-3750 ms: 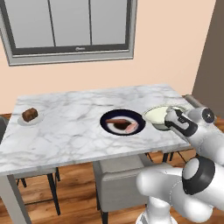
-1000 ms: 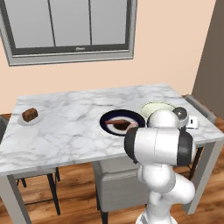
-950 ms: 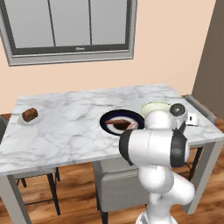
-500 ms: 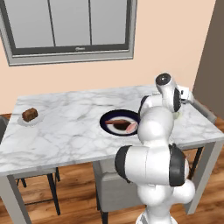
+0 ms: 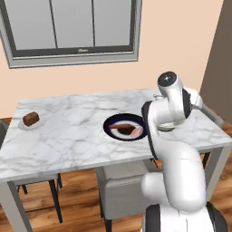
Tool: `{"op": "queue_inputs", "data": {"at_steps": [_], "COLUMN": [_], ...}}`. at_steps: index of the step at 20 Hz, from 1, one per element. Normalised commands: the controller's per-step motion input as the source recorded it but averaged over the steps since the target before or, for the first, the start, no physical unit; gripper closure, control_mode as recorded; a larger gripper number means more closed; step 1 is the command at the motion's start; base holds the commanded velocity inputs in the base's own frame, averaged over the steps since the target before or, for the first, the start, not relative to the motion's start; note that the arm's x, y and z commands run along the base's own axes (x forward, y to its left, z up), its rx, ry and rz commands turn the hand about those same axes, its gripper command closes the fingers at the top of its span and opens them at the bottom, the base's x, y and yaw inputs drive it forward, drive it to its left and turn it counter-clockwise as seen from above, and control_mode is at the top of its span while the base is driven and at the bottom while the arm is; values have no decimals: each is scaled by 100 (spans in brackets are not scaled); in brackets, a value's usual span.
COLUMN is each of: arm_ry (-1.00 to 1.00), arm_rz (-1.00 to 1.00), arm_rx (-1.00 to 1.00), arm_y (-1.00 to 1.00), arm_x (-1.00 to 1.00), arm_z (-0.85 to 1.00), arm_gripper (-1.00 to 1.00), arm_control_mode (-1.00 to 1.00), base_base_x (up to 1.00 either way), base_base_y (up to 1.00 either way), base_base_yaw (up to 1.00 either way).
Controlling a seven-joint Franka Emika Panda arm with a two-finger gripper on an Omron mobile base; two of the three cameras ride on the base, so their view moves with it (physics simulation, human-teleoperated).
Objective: Take the smaller bowl and place it next to the appetizer plate on the dining counter , and place the larger bowl next to the plate with cooked food.
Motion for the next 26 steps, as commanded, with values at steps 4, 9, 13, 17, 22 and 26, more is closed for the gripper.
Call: {"op": "queue_inputs", "data": {"at_steps": [4,9,13,17,22,26], "arm_ry": [-3,-11,-2,0,-4,-10], "arm_rz": [3,6,16,37,52,49], "arm_rx": [6,13,23,29,20,5], "arm_y": [71,56,70,42,0,8], "arm_x": [-76,-57,-34,-5,-1,0], "arm_z": [88,79,-2,-5,-2,-40], "arm_gripper": [-100,-100,-100,-100,-100,-100], "arm_control_mode": [-100,-100,-100,-100,-100,-100], "base_base_x": [0,0,0,0,0,0], "base_base_y": [0,0,0,0,0,0], "base_base_yaw": [0,0,0,0,0,0]}}
